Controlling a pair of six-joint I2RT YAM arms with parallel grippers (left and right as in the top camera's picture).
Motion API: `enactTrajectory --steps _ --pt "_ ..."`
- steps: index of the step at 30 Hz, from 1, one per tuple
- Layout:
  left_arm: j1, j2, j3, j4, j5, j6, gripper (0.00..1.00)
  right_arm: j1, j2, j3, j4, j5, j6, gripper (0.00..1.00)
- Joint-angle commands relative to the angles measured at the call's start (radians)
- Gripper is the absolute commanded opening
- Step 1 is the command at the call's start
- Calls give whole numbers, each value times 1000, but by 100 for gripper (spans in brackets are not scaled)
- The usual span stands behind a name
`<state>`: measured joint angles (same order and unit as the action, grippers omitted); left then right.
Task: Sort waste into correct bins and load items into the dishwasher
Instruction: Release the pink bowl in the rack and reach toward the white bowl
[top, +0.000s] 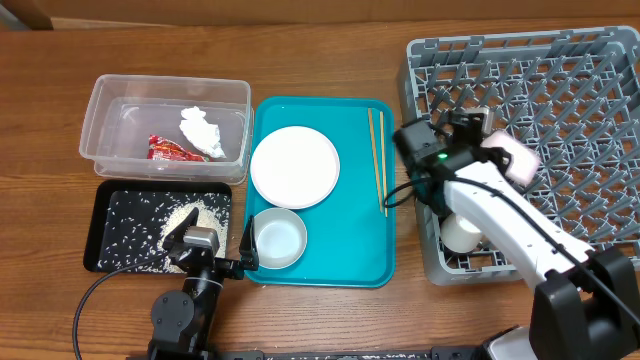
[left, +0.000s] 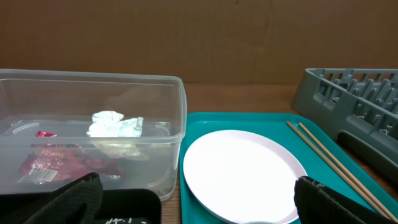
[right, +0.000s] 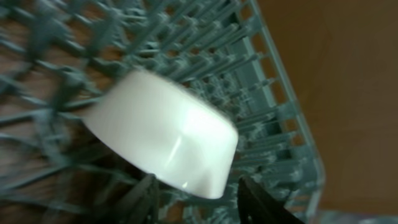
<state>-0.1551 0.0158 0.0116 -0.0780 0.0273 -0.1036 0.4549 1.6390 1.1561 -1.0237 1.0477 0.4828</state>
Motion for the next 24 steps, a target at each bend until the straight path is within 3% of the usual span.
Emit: enactTrajectory --steps 1,6,12,20,24 --pt "7 -11 -7 4 14 11 100 89 -46 129 -5 -237 5 54" --pt "7 -11 -7 4 14 11 100 196 -47 268 -16 -753 3 58" --pt "7 -11 -7 4 14 11 100 268 -8 244 86 -1270 5 56" --pt "7 -11 -7 4 14 11 100 381 145 176 164 -1247 108 57" --pt "7 -11 -7 4 14 11 100 414 242 172 185 -1247 138 49"
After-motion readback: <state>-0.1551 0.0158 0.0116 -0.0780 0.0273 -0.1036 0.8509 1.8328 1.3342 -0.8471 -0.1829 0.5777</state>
